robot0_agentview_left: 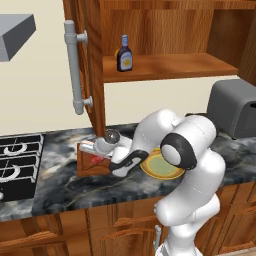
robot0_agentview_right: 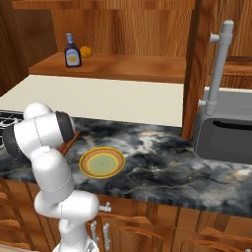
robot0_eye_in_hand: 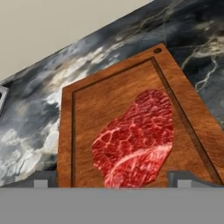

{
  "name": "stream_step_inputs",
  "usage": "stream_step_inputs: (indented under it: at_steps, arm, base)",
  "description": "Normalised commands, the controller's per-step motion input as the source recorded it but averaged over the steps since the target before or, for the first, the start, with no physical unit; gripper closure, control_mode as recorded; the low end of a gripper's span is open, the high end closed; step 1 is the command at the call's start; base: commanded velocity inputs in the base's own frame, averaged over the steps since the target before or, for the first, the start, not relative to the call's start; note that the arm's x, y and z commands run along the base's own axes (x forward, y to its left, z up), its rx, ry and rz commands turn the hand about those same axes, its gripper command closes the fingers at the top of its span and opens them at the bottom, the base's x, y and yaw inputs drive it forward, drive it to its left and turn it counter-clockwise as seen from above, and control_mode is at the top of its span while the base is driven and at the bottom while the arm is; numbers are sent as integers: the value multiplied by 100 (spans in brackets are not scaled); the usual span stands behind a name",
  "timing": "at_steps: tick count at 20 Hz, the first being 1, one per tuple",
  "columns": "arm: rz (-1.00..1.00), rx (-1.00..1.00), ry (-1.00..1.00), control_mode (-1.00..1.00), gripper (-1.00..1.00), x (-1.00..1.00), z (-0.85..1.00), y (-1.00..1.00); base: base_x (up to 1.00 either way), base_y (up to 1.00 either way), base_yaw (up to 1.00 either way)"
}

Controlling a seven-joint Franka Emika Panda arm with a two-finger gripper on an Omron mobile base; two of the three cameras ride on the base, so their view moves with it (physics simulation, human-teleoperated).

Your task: Pick the steak from the plate and place it on the cutting board. Then pick the condiment bottle from the cabinet and place it next to the cutting board.

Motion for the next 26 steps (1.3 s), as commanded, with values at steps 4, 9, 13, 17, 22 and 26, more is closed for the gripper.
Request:
stream_step_inputs:
  at_steps: [4, 9, 13, 17, 22, 26]
  arm:
    - [4, 7, -11, -100, -100, 0, 44, 0]
    - [5, 1, -11, -100, -100, 0, 37, 0]
    - [2, -1, -7, -100, -100, -4, 28, 0]
    - [0, -2, -4, -100, -100, -8, 29, -5]
    - [1, 0, -5, -100, -100, -9, 31, -19]
    - [2, 0, -5, -100, -100, -8, 35, -32]
  base:
    - [0, 0, 0]
    - [0, 0, 0]
    - [0, 0, 0]
    - [0, 0, 0]
    - [0, 0, 0]
    - [0, 0, 0]
